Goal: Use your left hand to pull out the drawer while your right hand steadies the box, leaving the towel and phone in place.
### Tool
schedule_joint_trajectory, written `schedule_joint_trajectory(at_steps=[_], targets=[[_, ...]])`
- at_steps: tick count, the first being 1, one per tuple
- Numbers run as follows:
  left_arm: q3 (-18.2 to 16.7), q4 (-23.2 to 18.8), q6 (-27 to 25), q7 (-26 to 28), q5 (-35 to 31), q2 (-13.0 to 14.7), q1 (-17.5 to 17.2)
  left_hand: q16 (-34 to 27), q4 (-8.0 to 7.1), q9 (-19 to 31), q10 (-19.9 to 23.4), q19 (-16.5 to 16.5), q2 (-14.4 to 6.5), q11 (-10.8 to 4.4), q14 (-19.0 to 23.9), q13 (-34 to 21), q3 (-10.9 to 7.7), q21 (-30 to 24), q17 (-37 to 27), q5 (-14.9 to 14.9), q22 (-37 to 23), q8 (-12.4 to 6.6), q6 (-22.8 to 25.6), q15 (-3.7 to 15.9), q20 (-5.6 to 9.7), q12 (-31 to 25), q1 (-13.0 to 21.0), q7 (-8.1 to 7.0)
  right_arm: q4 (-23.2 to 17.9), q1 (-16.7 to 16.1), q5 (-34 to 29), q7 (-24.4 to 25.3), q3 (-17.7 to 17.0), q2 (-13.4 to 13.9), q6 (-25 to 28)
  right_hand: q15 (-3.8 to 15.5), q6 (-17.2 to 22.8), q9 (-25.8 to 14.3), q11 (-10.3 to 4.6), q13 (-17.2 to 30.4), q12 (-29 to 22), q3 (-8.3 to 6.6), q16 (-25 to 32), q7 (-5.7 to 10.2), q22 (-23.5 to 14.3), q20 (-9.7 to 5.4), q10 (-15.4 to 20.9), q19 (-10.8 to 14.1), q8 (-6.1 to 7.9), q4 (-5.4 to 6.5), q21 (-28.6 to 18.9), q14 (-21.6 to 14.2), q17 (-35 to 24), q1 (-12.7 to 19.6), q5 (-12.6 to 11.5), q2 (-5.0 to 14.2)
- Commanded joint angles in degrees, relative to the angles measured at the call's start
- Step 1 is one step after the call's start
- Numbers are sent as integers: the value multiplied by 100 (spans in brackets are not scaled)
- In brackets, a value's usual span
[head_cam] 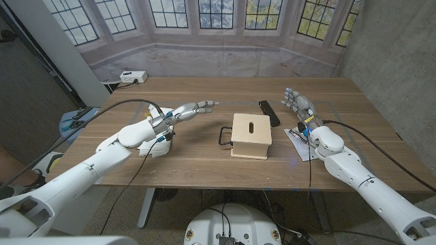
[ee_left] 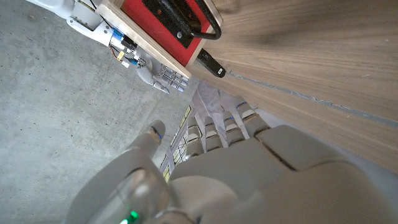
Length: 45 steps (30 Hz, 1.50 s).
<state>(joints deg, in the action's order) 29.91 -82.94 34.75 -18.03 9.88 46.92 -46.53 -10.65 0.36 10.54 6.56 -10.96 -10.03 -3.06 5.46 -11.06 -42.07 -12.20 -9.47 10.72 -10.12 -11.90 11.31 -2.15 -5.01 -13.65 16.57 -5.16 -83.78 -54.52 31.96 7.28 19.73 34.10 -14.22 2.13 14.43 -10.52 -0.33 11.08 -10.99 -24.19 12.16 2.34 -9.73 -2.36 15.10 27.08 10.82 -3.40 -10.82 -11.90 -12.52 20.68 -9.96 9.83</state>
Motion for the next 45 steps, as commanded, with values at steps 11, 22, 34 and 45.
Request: schedule_joint_trajectory(at_steps=[11,22,34,45], targets=[[-1,-227,192,-451,-1030,452,558,3,79,29,317,-37,146,-91,-39,-45,230,10,-76,-12,-35,-70,421,-228,-70,-90,-17,-74,-157,-183,10,43,-77,70,-35,68,23,-20,17,6,-23,-20,35,-22,-11,39,27,37,28,-32,-42,0,-18,73,-36,5],[62,-158,380,-670,-1255,487,908,-58,-387,43,875,-21,159,-74,65,-64,506,15,-94,-96,-45,-157,985,-221,-122,-231,-557,-92,-198,-278,35,92,-122,84,-40,70,28,-21,30,6,-28,-13,46,-17,-12,47,40,43,28,-34,-44,-9,-19,73,-35,4],[146,-195,504,-928,-1473,521,1190,-112,-740,27,1515,-43,150,-105,438,-60,567,14,-56,-94,-39,-247,1708,-206,-132,-354,-928,-57,-168,-330,46,138,-138,36,-96,67,43,-21,24,6,-36,-7,55,-19,-12,47,64,50,32,-31,-45,-11,-22,70,-34,8],[206,-306,563,-1134,-1749,545,1441,-123,-785,14,1875,-52,168,-162,692,-50,523,21,-34,-89,-31,-272,2089,-271,-119,-400,-1010,-109,-181,-393,106,176,-177,23,-83,60,82,-22,40,7,-44,-10,70,-41,-13,55,91,67,45,-32,-50,-35,-24,76,-37,18]])
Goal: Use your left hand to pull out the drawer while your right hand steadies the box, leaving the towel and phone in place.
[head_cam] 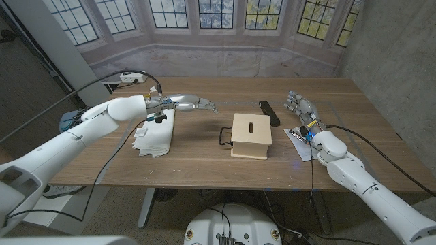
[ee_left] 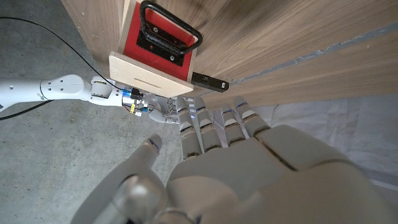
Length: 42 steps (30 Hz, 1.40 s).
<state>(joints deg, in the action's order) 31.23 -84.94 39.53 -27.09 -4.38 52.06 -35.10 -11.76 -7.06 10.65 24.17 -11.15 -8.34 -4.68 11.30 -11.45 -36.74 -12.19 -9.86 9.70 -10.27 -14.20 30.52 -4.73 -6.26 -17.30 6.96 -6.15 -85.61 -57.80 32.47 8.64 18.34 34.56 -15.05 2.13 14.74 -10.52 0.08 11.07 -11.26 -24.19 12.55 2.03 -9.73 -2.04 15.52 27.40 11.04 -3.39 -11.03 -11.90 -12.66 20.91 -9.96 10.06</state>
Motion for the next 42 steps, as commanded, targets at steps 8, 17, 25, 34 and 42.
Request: schedule_joint_trajectory(at_steps=[8,17,25,34,42], targets=[[194,-145,114,-398,-833,-13,642,-14,-85,-1,354,-33,7,-36,264,-6,-29,27,7,11,-15,-51,408,-54,14,-61,-119,8,37,-52,81,21,-47,-39,-13,42,73,-22,13,7,-20,-9,42,-18,-13,27,64,43,26,-31,-30,-47,-13,54,-39,-2],[283,-209,53,-478,-1134,-67,840,28,-124,-1,610,37,-8,-75,410,7,-71,58,27,23,-12,-46,695,-391,-65,-61,-206,-26,69,-63,103,35,-65,-58,-34,41,78,-23,22,8,-19,-8,52,-24,-14,29,68,45,24,-28,-28,-60,-17,53,-40,0],[369,-255,35,-582,-1273,-99,969,60,-155,-1,923,100,37,-151,497,17,-67,76,31,16,-11,-66,1003,-374,-65,-92,-307,-13,118,-66,131,45,-88,-84,-67,28,85,-23,25,8,-22,-6,58,-26,-14,34,80,45,23,-25,-27,-65,-20,51,-40,0],[444,-287,13,-739,-1236,-103,1020,50,-147,0,1422,138,8,-161,784,27,-136,78,37,40,-6,-91,1464,-264,-21,-131,-382,31,169,-49,127,63,-92,-114,-102,24,97,-23,19,9,-23,-3,61,-27,-14,32,90,40,24,-20,-24,-60,-24,48,-40,0],[507,-268,35,-841,-1236,-123,1057,55,-143,1,1600,150,10,-163,873,30,-164,79,37,41,-5,-89,1614,-232,0,-137,-401,65,153,-101,117,132,-120,-130,-145,20,112,-23,13,9,-20,-3,67,-32,-14,44,89,48,27,-21,-27,-68,-26,50,-40,-2]])
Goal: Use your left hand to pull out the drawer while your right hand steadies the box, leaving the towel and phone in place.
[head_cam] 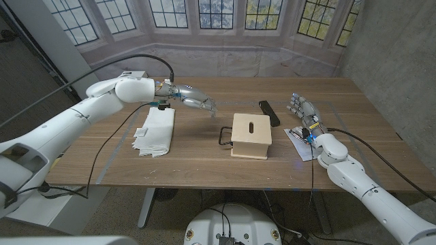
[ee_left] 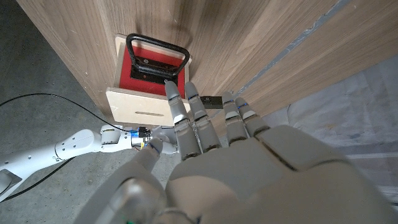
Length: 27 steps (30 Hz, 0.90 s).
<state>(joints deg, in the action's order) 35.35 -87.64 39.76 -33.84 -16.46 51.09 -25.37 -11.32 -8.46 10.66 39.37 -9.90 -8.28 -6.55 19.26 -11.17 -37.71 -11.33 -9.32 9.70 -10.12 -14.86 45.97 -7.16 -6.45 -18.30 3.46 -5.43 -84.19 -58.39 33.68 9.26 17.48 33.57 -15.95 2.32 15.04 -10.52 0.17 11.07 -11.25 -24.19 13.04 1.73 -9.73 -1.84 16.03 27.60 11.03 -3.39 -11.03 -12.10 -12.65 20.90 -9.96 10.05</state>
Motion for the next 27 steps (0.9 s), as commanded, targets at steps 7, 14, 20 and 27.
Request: schedule_joint_trajectory(at_steps=[7,14,20,27], targets=[[171,106,94,-209,-63,-89,123,29,-10,-1,67,81,5,5,79,4,-78,10,-17,39,-19,3,83,8,34,3,-68,-8,-18,-124,-6,139,-70,-46,-110,6,85,-24,9,9,-21,-1,20,-2,-15,25,44,25,25,-18,-25,-46,-30,47,-40,-1],[283,216,175,-244,-149,-196,181,61,-19,-3,-5,131,6,20,41,8,-92,21,-19,37,-19,71,23,-15,75,80,-91,-27,-60,-203,6,165,-131,-18,-162,10,95,-24,6,10,-19,0,23,-5,-15,31,44,27,26,-20,-25,-50,-31,50,-41,-4],[370,305,217,-269,-200,-302,248,77,-22,-4,-42,175,4,23,13,10,-104,31,-19,39,-18,114,-16,-23,108,126,-101,-45,-77,-260,28,173,-181,-8,-210,12,94,-24,15,10,-17,0,25,-6,-15,30,42,24,24,-19,-23,-49,-32,50,-41,-2],[464,338,171,-326,-262,-395,306,102,-25,-6,-92,250,1,15,-58,13,-123,45,-18,40,-17,189,-96,-15,125,197,-115,-82,-79,-316,57,138,-235,42,-233,13,89,-24,6,10,-15,1,25,-7,-15,29,39,27,19,-21,-24,-46,-32,52,-41,-5]])
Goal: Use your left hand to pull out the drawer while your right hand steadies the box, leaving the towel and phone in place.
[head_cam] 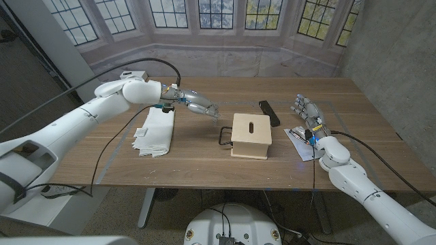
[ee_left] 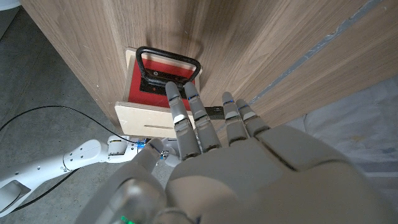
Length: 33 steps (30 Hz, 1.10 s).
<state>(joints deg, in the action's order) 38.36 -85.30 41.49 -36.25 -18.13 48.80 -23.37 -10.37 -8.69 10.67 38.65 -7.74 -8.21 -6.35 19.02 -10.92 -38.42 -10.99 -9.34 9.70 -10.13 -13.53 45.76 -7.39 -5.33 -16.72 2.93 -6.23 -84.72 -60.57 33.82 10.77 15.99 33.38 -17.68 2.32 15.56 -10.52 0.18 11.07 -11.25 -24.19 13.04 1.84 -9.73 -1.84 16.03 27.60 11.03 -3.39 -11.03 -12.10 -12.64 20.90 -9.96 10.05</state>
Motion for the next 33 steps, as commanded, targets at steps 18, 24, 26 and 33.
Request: schedule_joint_trajectory(at_steps=[18,24,26,33], targets=[[442,169,-119,-309,-259,-394,299,29,-39,-3,-165,166,-7,11,-177,-11,-70,24,-20,33,-13,182,-243,-26,22,190,-114,-15,27,-219,106,-43,-228,95,-213,21,36,-25,0,11,-13,3,28,-13,-15,28,41,22,15,-20,-21,-43,-36,53,-41,-2],[576,244,-144,-417,-366,-502,416,27,-61,0,-281,203,-8,-4,-224,-13,-73,18,-22,28,-12,240,-358,-55,28,276,-143,-51,10,-279,116,-29,-272,110,-247,17,36,-25,-5,11,-12,4,29,-9,-15,57,40,49,13,-17,-31,-41,-38,51,-41,-1],[615,283,-156,-450,-371,-541,453,29,-65,0,-293,201,-7,-5,-239,-13,-72,13,-22,27,-12,254,-392,-57,34,289,-149,-52,-3,-301,125,-31,-287,122,-247,17,34,-25,7,11,-13,3,30,-14,-15,64,43,55,12,-19,-33,-43,-37,53,-41,-2],[744,446,-159,-510,-419,-658,565,27,-77,2,-352,208,-8,-13,-265,-13,-72,6,-23,23,-12,268,-433,-61,42,334,-165,-44,-33,-336,136,-26,-322,160,-219,15,31,-25,12,11,-12,4,31,-24,-15,71,44,58,10,-20,-33,-42,-37,55,-41,-4]])
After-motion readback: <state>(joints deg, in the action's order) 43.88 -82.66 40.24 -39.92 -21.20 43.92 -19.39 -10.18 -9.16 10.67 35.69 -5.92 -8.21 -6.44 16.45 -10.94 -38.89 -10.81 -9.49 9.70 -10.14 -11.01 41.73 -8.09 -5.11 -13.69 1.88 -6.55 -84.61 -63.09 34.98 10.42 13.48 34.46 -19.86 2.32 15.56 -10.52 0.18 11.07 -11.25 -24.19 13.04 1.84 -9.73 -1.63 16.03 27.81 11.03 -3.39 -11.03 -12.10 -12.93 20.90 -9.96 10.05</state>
